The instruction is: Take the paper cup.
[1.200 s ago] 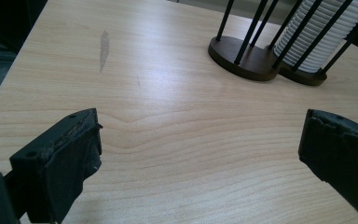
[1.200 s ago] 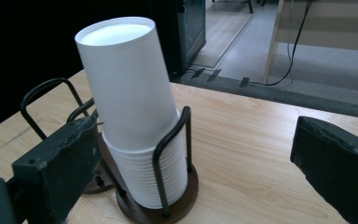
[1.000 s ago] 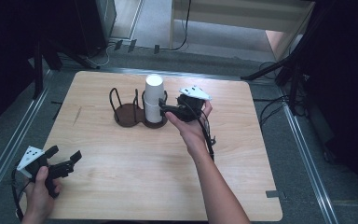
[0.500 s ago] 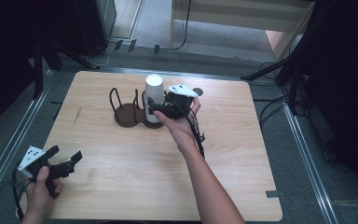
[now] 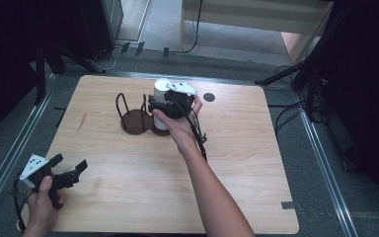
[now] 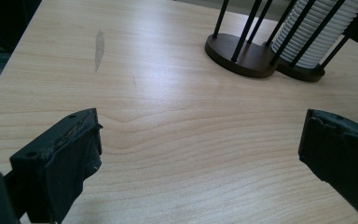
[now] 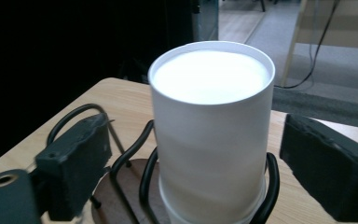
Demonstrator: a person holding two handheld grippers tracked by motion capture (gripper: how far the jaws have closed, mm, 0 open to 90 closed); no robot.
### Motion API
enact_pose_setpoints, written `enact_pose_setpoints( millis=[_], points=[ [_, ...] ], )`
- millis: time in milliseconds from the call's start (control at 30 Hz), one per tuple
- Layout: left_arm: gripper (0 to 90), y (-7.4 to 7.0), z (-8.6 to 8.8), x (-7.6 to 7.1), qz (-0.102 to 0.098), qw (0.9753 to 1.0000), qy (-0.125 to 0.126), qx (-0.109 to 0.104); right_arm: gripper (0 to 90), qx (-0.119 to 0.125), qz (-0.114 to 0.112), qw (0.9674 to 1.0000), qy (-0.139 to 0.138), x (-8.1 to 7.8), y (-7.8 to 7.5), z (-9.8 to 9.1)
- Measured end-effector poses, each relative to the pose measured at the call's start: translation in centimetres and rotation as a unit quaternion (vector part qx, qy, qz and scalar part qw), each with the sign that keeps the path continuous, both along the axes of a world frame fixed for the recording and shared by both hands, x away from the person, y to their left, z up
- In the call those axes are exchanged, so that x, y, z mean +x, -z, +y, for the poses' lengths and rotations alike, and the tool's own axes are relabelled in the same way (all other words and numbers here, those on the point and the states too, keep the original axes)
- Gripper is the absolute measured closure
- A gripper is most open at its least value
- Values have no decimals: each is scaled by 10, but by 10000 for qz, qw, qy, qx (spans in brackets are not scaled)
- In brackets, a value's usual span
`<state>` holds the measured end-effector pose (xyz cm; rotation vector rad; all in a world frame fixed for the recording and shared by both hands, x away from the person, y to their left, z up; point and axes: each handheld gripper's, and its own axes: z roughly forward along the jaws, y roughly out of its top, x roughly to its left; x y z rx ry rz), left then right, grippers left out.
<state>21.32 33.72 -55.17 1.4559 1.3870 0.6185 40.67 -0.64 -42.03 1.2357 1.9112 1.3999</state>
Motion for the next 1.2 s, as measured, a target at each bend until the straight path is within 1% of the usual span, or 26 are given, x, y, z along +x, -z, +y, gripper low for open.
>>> enact_pose_setpoints(
  millis=[67, 133, 167, 200, 267, 333, 400, 433, 467, 500, 533, 733, 900, 1033, 1200],
  points=[
    [0, 0, 0, 0, 1, 10000, 2, -6, 133, 80, 14, 9999, 63, 3, 2, 1],
    [0, 0, 0, 0, 3, 10000, 10, 1, 165, 73, 23, 9999, 127, 5, 4, 2],
    [0, 0, 0, 0, 3, 10000, 10, 1, 165, 73, 23, 9999, 127, 5, 4, 2],
    [0, 0, 0, 0, -1, 10000, 12, 5, 196, 35, -5, 9999, 161, 6, 5, 3],
    [0, 0, -1, 0, -2, 10000, 9, 9, 216, -17, -58, 9996, 259, 8, 7, 4],
    [0, 0, -1, 0, -3, 10000, 10, 9, 227, 3, -105, 9993, 345, 10, 6, 4],
    [0, 0, -1, 0, 2, 10000, 5, 9, 237, 53, -111, 9993, 343, 12, 6, 4],
    [0, 0, -1, 0, 3, 10000, 2, 9, 258, 54, -115, 9993, 338, 13, 6, 5],
    [0, 0, -1, 1, 5, 10000, -6, 20, 284, 3, -176, 9994, 313, 12, 5, 7],
    [0, 0, -1, 1, 5, 10000, -6, 20, 284, 3, -176, 9994, 313, 12, 5, 7],
    [0, 0, -1, 1, 1, 10000, -3, 16, 292, -17, -229, 9991, 351, 11, 4, 8],
    [0, 0, -1, 1, 13, 10000, 3, 9, 306, -101, -309, 9988, 354, 11, 2, 7],
    [0, 0, 0, 1, -1, 10000, 7, -22, 310, -22, -385, 9985, 376, 11, -3, 7],
    [0, 0, -1, 1, -6, 10000, 1, -17, 311, -65, -446, 9983, 375, 10, -6, 9],
    [0, 0, -1, 1, -10, 10000, 6, 6, 317, 47, -503, 9980, 376, 10, -12, 7]
  ],
)
